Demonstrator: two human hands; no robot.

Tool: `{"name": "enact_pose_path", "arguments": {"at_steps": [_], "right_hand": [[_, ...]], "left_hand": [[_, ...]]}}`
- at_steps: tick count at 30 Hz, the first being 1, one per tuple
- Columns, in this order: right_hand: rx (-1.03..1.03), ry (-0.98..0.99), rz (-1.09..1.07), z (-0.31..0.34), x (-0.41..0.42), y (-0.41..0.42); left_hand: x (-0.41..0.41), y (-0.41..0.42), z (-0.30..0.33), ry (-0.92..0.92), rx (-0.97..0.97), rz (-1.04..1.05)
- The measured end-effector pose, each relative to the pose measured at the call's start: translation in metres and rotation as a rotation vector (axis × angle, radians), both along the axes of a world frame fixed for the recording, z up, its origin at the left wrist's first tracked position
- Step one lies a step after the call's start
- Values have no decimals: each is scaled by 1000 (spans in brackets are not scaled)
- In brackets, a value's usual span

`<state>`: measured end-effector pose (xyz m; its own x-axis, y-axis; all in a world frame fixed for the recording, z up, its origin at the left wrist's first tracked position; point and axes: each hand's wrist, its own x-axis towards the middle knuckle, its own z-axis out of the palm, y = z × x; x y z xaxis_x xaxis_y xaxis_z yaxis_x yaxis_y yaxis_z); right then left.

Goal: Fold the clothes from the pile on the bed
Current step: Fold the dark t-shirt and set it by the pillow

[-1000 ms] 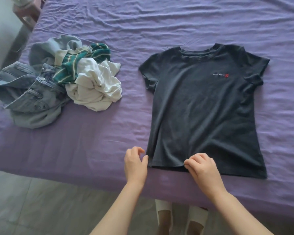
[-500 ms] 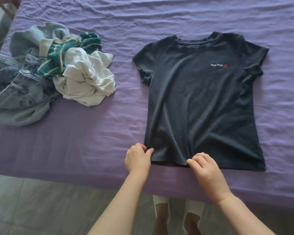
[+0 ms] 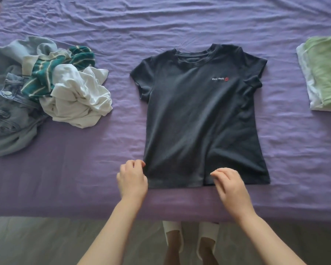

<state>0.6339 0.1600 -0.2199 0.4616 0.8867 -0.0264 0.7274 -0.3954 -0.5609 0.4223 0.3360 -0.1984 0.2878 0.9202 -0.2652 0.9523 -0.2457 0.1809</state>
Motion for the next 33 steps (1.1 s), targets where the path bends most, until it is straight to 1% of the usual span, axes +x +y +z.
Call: {"name": "enact_pose_path", "arguments": {"at_steps": [2,4,5,6,8,9,11,13,16,19,23,26,28,30,32,33], "right_hand": [[-28,-35,-122,1,21,-8],[-84,-94,-262,0,39,-14],[-116,-106,-338,-1,46,-17],[-141,-102,-404,-3,51,-20],[-155,-87,-479,-5,61,-23],[-146,-74,-504,-6,65,-24],[-133,-21,-576,-7,71,-27],[-121,43,-656,-7,75,-31],[-77,134,-720,-6,77,-35],[-116,127,-726,-7,81,-38],[-155,210,-672,-5,89,-41],[-83,257,-712,0,101,-57],[-74,282,-759,0,108,-66],[-113,262,-755,-2,106,-69],[-131,213,-731,-4,101,-62],[-143,187,-712,-4,98,-58]], "left_hand": [[23,-11,4,-136,175,-264],[53,-23,1,-247,199,-477],[68,-29,-3,-245,143,-546],[82,-36,-9,-196,55,-601],[99,-47,-26,-37,-80,-657],[104,-51,-32,30,-117,-650],[108,-55,-38,104,-150,-632],[107,-56,-37,125,-168,-642],[104,-54,-37,150,-188,-662],[106,-56,-36,168,-194,-655],[106,-62,-35,190,-201,-621],[109,-64,-32,198,-227,-592],[113,-63,-28,187,-248,-561],[119,-65,-25,129,-265,-483],[129,-68,-21,52,-278,-356],[135,-70,-20,43,-277,-314]]}}
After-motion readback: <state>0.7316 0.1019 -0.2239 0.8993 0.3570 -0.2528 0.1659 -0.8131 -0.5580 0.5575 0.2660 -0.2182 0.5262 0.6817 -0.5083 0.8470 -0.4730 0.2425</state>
